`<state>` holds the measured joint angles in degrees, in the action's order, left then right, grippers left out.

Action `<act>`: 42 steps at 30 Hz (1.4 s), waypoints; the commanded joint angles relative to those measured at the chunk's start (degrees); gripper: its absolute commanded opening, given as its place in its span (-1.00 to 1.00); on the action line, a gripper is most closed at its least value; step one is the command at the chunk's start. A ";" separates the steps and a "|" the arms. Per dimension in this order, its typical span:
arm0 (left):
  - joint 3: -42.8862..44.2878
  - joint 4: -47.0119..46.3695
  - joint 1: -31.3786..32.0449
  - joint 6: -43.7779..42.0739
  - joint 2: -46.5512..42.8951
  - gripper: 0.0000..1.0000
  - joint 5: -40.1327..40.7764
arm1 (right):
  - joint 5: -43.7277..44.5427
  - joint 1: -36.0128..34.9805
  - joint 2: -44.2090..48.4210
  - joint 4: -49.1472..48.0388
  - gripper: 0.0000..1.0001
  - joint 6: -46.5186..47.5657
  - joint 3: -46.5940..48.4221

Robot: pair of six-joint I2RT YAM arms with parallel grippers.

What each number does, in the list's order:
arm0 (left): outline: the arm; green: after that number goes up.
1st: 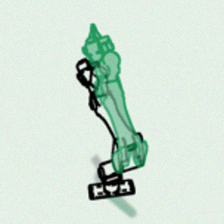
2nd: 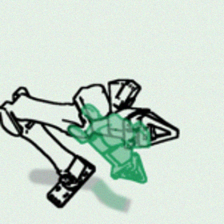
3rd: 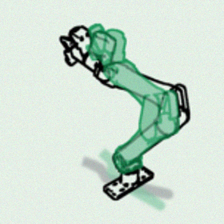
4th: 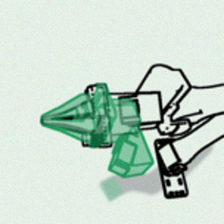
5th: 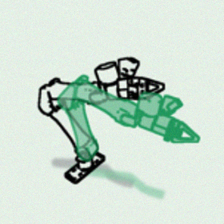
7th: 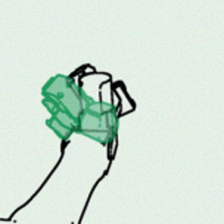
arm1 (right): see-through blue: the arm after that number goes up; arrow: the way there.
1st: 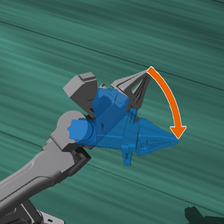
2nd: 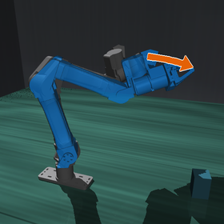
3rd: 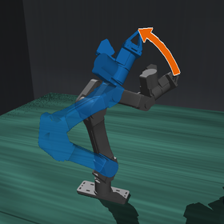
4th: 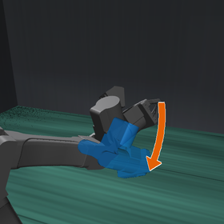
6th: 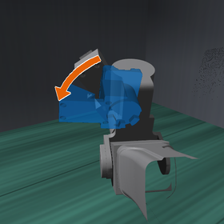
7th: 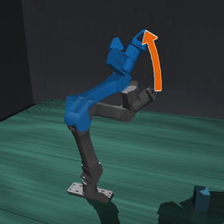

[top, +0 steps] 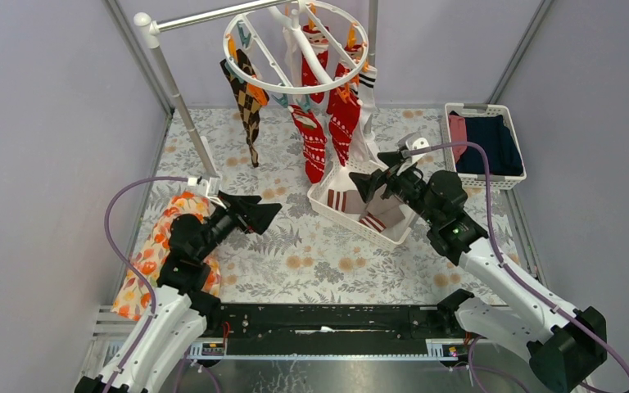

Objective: Clip the socks to the hanger
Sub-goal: Adjust the sock in the bin.

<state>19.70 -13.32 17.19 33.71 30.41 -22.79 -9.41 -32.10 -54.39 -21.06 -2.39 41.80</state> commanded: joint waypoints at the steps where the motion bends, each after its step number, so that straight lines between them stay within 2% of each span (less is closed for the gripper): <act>1: 0.78 3.06 -0.27 2.61 -1.32 0.98 2.31 | 4.24 0.28 2.72 0.33 0.99 -0.45 -2.05; 17: 1.04 -1.59 -0.23 10.58 -2.75 0.98 0.54 | 21.44 0.28 7.47 5.93 0.99 -10.82 -8.05; 25: 0.86 -1.91 -0.23 13.30 -2.59 0.98 0.49 | 21.65 0.25 8.46 7.08 0.99 -14.22 -9.82; 31: 1.81 -1.80 -0.23 13.85 -1.84 0.98 -2.14 | 25.95 0.20 9.59 10.46 0.99 -19.96 -9.04; 38: 6.96 4.57 0.22 12.24 1.60 0.98 -5.65 | 27.35 0.22 11.25 10.28 0.99 -21.25 -9.38; 42: 10.92 12.26 4.69 6.98 3.55 0.98 -1.71 | 29.79 0.23 5.76 14.93 0.99 -20.67 -6.42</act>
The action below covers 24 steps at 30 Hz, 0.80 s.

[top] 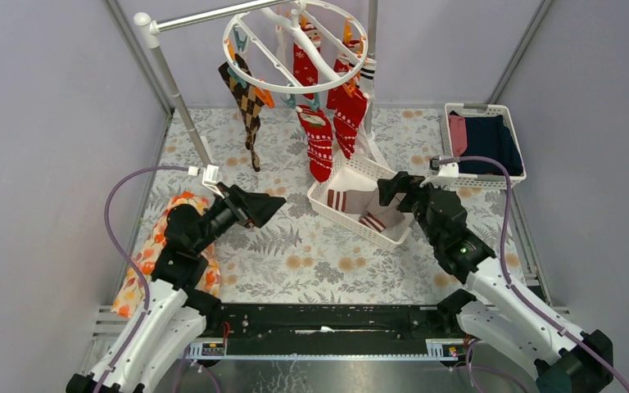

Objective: Clip the socks to the hanger
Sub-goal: Adjust the sock in the bin.

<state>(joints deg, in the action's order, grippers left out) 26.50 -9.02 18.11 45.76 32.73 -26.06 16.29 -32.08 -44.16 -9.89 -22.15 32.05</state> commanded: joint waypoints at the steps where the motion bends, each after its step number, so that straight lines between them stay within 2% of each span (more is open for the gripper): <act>1: 4.89 9.60 6.04 -6.65 1.53 0.98 4.37 | 4.85 0.25 -7.43 6.45 0.99 -0.77 5.09; 5: 6.80 15.48 14.52 -12.34 2.92 0.97 17.99 | 5.50 0.21 -19.52 15.63 0.99 0.11 13.66; 7: 6.87 17.24 16.74 -14.16 4.19 0.97 21.89 | 5.81 0.31 -24.41 16.85 1.00 0.58 15.94; 15: 3.59 16.67 17.05 -18.21 4.64 0.98 28.32 | 2.91 5.29 -35.90 15.89 0.94 0.86 20.68; 20: 1.98 15.09 17.05 -17.71 2.24 0.98 29.09 | -2.48 9.01 -41.02 14.46 0.76 1.06 22.13; 24: 0.94 13.82 17.05 -17.37 1.13 0.98 29.05 | -2.03 10.01 -43.10 14.51 0.67 2.27 22.75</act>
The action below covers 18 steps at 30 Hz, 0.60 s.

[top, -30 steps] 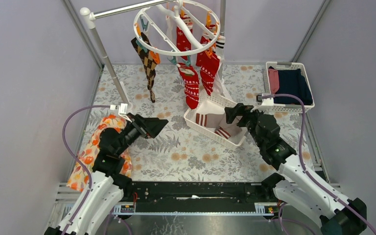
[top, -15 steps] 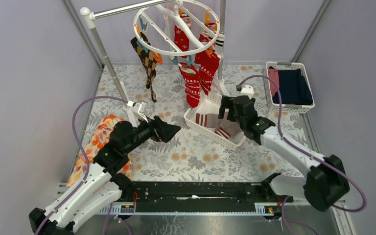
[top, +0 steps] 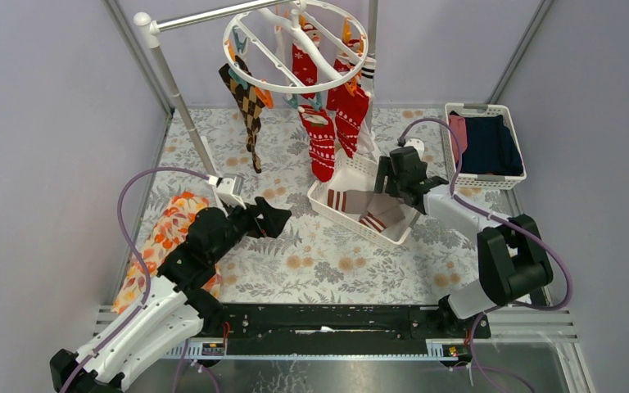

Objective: Clip the socks to the hanger
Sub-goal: Adjust the sock in the bin.

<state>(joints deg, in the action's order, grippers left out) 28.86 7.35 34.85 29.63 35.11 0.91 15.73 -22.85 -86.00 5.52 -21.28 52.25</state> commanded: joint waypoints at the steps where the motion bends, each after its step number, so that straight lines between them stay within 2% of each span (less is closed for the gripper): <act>1: -1.44 -2.72 0.31 -1.28 -1.35 0.98 2.08 | -1.21 0.90 -1.53 -0.99 0.64 1.62 2.47; 18: -1.26 -3.31 0.28 -1.46 -0.62 0.98 0.55 | 8.42 1.25 -15.05 0.24 0.19 5.43 5.75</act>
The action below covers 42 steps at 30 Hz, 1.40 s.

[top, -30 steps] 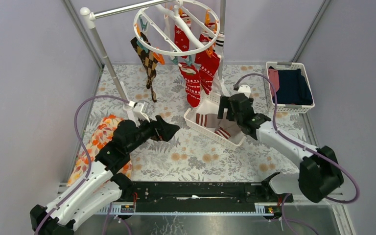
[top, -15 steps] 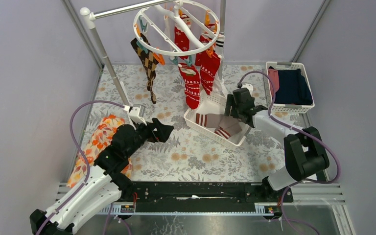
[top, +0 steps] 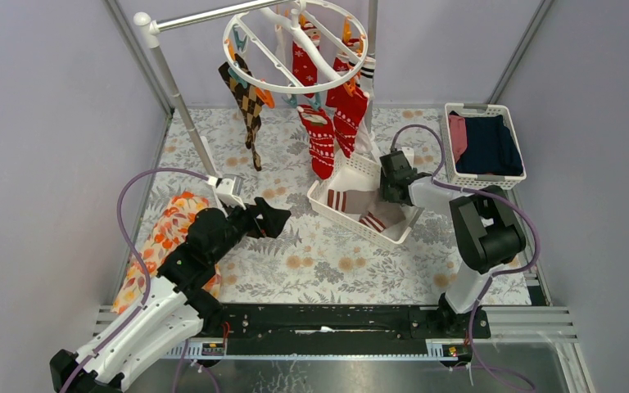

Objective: Clip the socks to the hanger
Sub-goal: Adjust the sock in the bin.

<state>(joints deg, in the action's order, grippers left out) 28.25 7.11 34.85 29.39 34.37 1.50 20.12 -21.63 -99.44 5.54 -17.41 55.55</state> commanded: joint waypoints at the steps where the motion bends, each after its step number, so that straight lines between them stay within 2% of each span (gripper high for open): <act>1: -0.58 -3.07 0.30 -1.27 0.14 0.98 -0.09 | 4.00 -0.01 -1.56 -0.15 0.17 1.45 2.27; 3: -0.56 -3.07 0.28 -1.18 0.16 0.98 -0.29 | 3.29 0.04 -1.61 -0.53 0.08 1.24 2.05; 6: -0.48 -2.90 0.31 -1.15 -0.05 0.98 -0.51 | 2.50 0.06 -1.77 -0.48 -0.47 0.97 1.77; 7: -0.40 -2.72 0.31 -1.07 -0.13 0.98 -0.53 | 2.64 0.01 -1.13 -0.90 -0.63 1.08 1.35; 8: -0.27 -2.53 0.31 -1.07 -0.31 0.98 -0.61 | 2.75 0.05 0.15 -1.39 -0.70 1.14 0.45; 12: -0.35 -3.09 0.31 -0.62 -0.83 0.98 -1.22 | -0.49 0.01 10.65 -3.29 -0.81 2.31 -3.19; 16: -1.59 -8.51 0.30 1.24 -0.43 0.98 -8.65 | -4.57 0.01 22.85 -4.84 -0.85 3.62 -5.24; 23: -3.91 -25.05 0.31 9.80 5.14 0.98 -20.26 | -12.49 0.01 29.72 -4.25 -0.82 3.55 -5.28; 26: -4.18 -29.54 0.31 13.34 7.92 0.97 -22.97 | -15.76 0.03 27.40 -5.01 -0.81 2.93 -5.64; 30: -4.32 -29.65 0.30 13.95 9.03 0.97 -23.20 | -16.62 0.01 20.62 -4.54 -0.78 2.90 -5.05; 33: -4.91 -28.43 0.31 13.65 7.84 0.97 -22.30 | -12.16 0.01 16.33 -4.85 -0.71 3.04 -4.92; 36: -5.20 -26.37 0.30 13.01 6.39 0.98 -21.29 | 0.68 0.06 13.41 -0.22 -0.63 3.81 -2.82; 38: -5.43 -25.37 0.26 12.54 5.76 0.97 -20.59 | 6.44 0.02 13.25 2.56 -0.55 4.30 -1.71; 40: -5.35 -24.45 0.30 11.68 5.58 0.97 -19.97 | 7.16 0.03 15.00 3.89 -0.20 4.52 -1.69; 42: -4.90 -23.48 0.31 10.77 5.82 0.98 -19.43 | 4.08 -0.01 18.32 4.79 0.12 5.01 -2.24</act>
<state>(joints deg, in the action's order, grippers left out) 23.66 -17.15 34.85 41.98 40.53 -19.25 20.12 -21.65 -86.39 7.27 -13.52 50.72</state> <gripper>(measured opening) 0.989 0.455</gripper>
